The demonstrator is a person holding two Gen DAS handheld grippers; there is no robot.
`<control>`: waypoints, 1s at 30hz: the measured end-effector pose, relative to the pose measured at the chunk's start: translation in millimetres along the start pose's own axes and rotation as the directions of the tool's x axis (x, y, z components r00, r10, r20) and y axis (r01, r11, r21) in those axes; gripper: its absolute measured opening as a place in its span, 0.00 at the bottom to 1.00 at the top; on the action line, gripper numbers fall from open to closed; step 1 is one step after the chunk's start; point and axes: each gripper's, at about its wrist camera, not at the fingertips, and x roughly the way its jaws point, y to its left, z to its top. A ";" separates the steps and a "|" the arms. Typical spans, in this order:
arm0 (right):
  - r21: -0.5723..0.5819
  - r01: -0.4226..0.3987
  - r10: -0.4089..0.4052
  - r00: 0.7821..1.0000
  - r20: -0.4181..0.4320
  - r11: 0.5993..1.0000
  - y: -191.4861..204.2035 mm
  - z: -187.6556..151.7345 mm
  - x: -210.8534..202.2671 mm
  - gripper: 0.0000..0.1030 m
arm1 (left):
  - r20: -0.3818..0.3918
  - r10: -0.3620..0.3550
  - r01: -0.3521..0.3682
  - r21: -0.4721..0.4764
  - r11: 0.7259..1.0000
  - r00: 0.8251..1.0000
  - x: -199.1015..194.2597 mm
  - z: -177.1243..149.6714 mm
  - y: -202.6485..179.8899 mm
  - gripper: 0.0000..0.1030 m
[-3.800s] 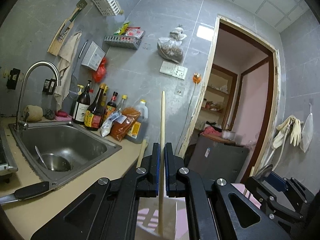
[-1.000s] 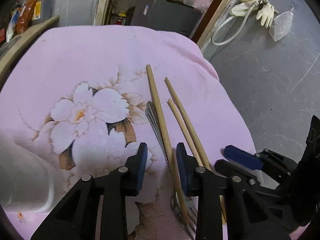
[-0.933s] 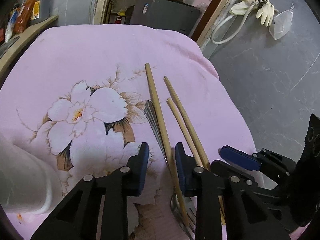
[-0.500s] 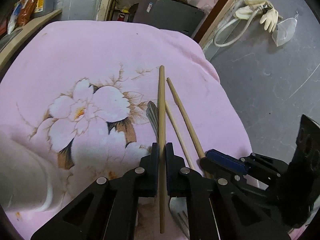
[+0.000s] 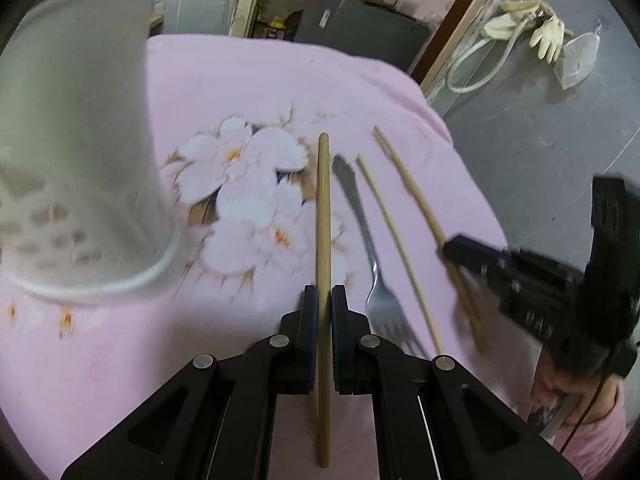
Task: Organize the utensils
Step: 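Grasp a chopstick with the left gripper while the right gripper grasps another chopstick, then lift both chopsticks into the white caddy and open both grippers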
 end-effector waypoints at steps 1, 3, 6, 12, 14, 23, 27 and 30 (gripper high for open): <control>0.003 -0.001 0.001 1.000 -0.001 1.000 -0.5 2.1 0.8 0.05 | -0.005 0.004 -0.004 0.008 1.000 1.000 -0.6 -0.8 -0.5 0.04; 0.010 -0.004 0.004 1.000 -0.007 1.000 -0.8 8.0 5.1 0.06 | -0.015 0.007 -0.006 0.029 1.000 1.000 -1.0 0.8 -2.5 0.04; 0.037 -0.022 0.022 1.000 -0.019 0.999 -4.4 17.4 12.2 0.06 | -0.045 0.026 -0.022 0.097 0.995 0.999 2.4 6.6 -6.6 0.05; 0.026 -0.017 0.018 0.999 -0.037 1.000 -4.4 27.9 19.2 0.07 | -0.080 0.032 -0.021 0.135 0.991 0.996 11.1 25.3 -8.1 0.12; 0.018 -0.011 0.012 0.999 -0.051 1.000 -3.3 33.2 23.8 0.07 | -0.085 0.043 -0.030 0.142 0.989 0.995 15.0 33.2 -9.8 0.15; 0.039 -0.019 0.024 0.992 -0.125 0.999 -7.8 56.5 48.4 0.11 | -0.120 0.064 -0.050 0.120 0.992 0.991 32.0 50.7 -10.2 0.20; 0.082 -0.033 0.045 0.988 -0.146 0.996 -12.5 61.7 52.9 0.10 | -0.131 0.069 -0.056 0.099 0.994 0.989 35.9 54.2 -7.3 0.07; 0.117 -0.043 0.059 0.988 -0.143 0.992 -17.0 59.0 49.8 0.06 | -0.140 0.054 -0.045 0.067 0.997 0.989 38.1 54.2 -6.2 0.05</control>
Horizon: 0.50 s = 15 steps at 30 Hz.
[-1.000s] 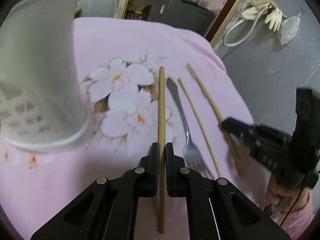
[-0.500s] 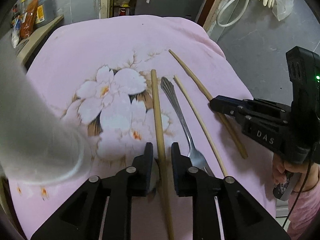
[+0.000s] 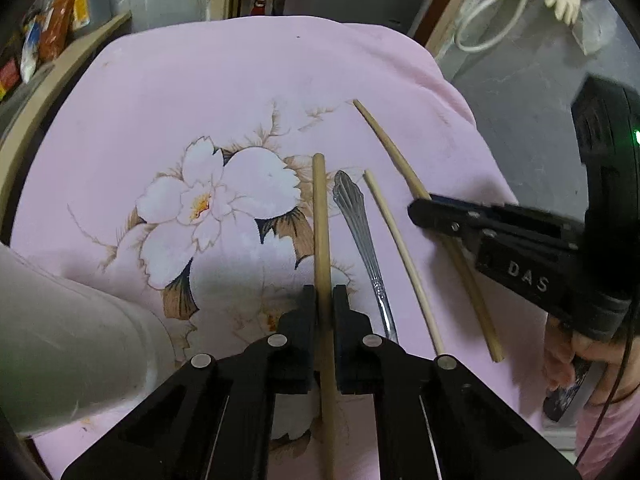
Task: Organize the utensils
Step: 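Lift both chopsticks into the white caddy and open both grippers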
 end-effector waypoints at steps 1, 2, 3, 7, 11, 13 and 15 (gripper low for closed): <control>0.019 -0.009 0.009 1.000 0.005 1.000 -1.6 -2.8 -3.2 0.05 | 0.005 -0.004 0.004 -0.011 1.000 1.000 -1.5 -1.0 0.8 0.05; 0.033 -0.019 0.019 1.000 0.014 0.999 -1.8 -5.2 -6.8 0.05 | 0.013 -0.012 0.013 -0.025 1.000 1.000 -3.5 -2.7 1.3 0.05; 0.042 -0.028 0.027 0.999 0.023 0.999 -2.3 -7.0 -10.1 0.05 | 0.021 -0.019 0.020 -0.034 0.999 1.000 -4.0 -2.6 1.3 0.05; 0.064 -0.074 0.067 0.992 0.112 0.995 -1.7 -26.6 -33.5 0.05 | 0.108 -0.045 0.048 -0.031 0.998 0.993 -22.1 -19.5 -2.5 0.05; 0.023 -0.073 0.063 0.953 0.295 0.997 6.9 -52.7 -67.9 0.05 | 0.231 -0.099 0.102 -0.001 0.995 0.968 -50.7 -42.2 -7.8 0.05; 0.010 -0.096 0.085 0.917 0.390 0.995 10.3 -64.9 -83.3 0.05 | 0.311 -0.107 0.107 0.020 0.994 0.944 -65.1 -50.2 -11.4 0.04; -0.007 -0.086 0.079 0.868 0.490 0.996 16.8 -75.5 -98.8 0.05 | 0.412 -0.114 0.105 0.045 0.994 0.904 -85.5 -60.3 -14.3 0.05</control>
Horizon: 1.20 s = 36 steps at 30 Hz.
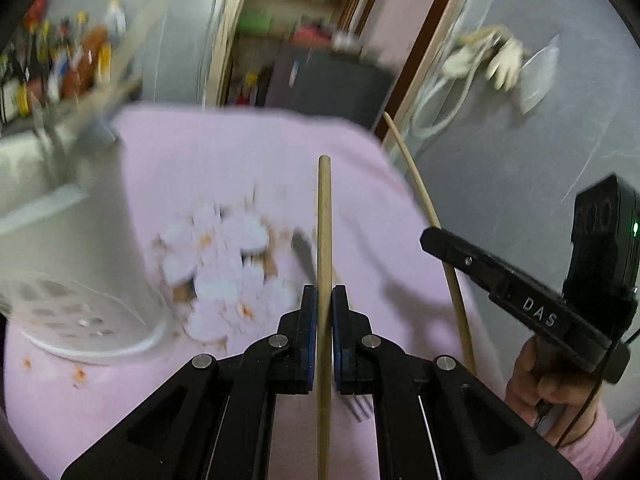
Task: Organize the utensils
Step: 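Lift both chopsticks into the white caddy and open both grippers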
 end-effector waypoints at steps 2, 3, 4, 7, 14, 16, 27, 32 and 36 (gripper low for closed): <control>-0.033 0.005 -0.002 0.994 0.112 0.999 13.2 -0.6 -14.5 0.05 | 0.096 -0.008 0.007 0.009 1.000 0.995 -20.2 1.3 -3.0 0.05; -0.051 0.012 -0.004 0.988 0.158 0.999 18.9 -0.5 -21.0 0.05 | 0.138 -0.006 0.004 0.015 1.000 0.990 -29.3 2.4 -3.7 0.05; -0.069 0.019 -0.005 0.980 0.200 0.997 26.5 0.5 -25.1 0.05 | 0.186 -0.002 -0.003 0.022 1.000 0.983 -39.1 4.4 -4.6 0.05; -0.115 0.026 0.011 0.950 0.313 0.993 47.8 5.1 -34.1 0.05 | 0.315 0.018 -0.031 0.037 0.999 0.949 -68.4 11.0 -4.2 0.05; -0.179 -0.022 0.108 0.868 0.485 0.984 94.2 27.4 -34.4 0.05 | 0.490 0.059 -0.063 -0.008 0.998 0.870 -114.4 34.3 22.7 0.05; -0.182 -0.047 0.136 0.847 0.513 0.982 103.7 31.4 -33.1 0.05 | 0.531 0.074 -0.065 -0.036 0.997 0.844 -128.1 42.8 36.5 0.05; -0.196 -0.192 0.273 0.733 0.622 0.962 162.8 57.6 10.3 0.05 | 0.642 0.233 -0.124 -0.210 0.970 0.730 -177.0 65.5 139.4 0.05; -0.198 -0.165 0.256 0.722 0.643 0.966 176.0 51.8 31.6 0.05 | 0.672 0.269 -0.121 -0.258 0.958 0.690 -176.4 71.4 174.1 0.05; -0.185 -0.139 0.227 0.725 0.650 0.973 179.7 45.8 45.0 0.05 | 0.676 0.301 -0.160 -0.264 0.951 0.673 -167.9 75.8 186.1 0.05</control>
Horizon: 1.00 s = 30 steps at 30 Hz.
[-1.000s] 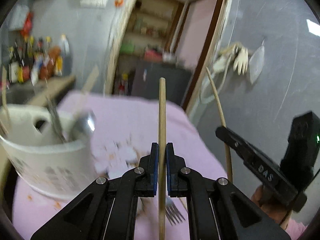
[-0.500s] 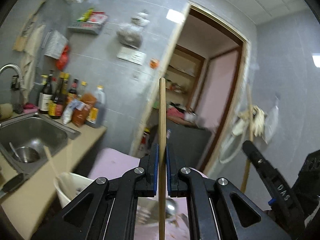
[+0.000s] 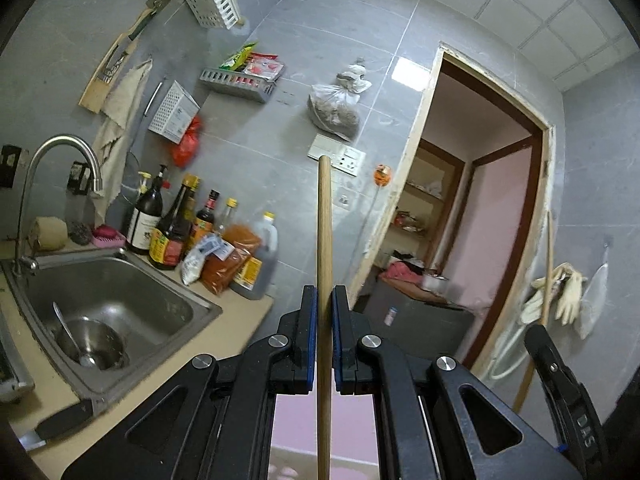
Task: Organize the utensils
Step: 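Lift both chopsticks into the white caddy and open both grippers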
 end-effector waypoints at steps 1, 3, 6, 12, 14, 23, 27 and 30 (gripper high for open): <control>-0.002 0.008 -0.008 1.000 -0.003 1.000 -0.6 -4.3 1.7 0.05 | 0.003 0.004 -0.004 0.007 1.000 1.000 3.5 -1.1 1.5 0.05; 0.000 0.017 -0.017 1.000 -0.008 1.000 -1.2 -8.6 4.6 0.05 | 0.009 0.013 -0.013 0.023 1.000 1.000 6.9 -6.2 0.5 0.05; 0.010 0.031 -0.031 0.999 -0.016 0.999 -4.2 -15.9 8.4 0.05 | 0.024 0.031 -0.033 0.056 0.998 0.999 11.1 -14.6 -0.7 0.05; -0.007 0.036 -0.036 0.999 -0.038 0.999 -1.1 -25.8 11.6 0.05 | 0.010 0.056 -0.057 0.076 0.995 0.998 18.1 -32.7 0.2 0.05; -0.017 0.035 -0.036 0.998 -0.049 0.999 0.1 -28.3 12.0 0.05 | -0.001 0.061 -0.061 0.081 0.995 0.998 19.9 -38.0 -0.8 0.05; -0.092 0.018 -0.031 0.988 -0.150 0.996 6.6 -38.1 16.9 0.05 | 0.011 0.057 -0.057 0.111 0.992 0.998 15.4 -44.8 -7.6 0.05; -0.094 0.004 -0.021 0.984 -0.178 0.996 3.9 -37.5 15.5 0.05 | 0.001 0.038 -0.038 0.097 0.995 0.999 14.0 -44.0 -2.8 0.05; -0.093 -0.005 -0.013 0.981 -0.195 0.996 1.4 -35.8 14.9 0.05 | -0.010 0.016 -0.015 0.085 0.996 1.000 12.0 -42.9 1.0 0.05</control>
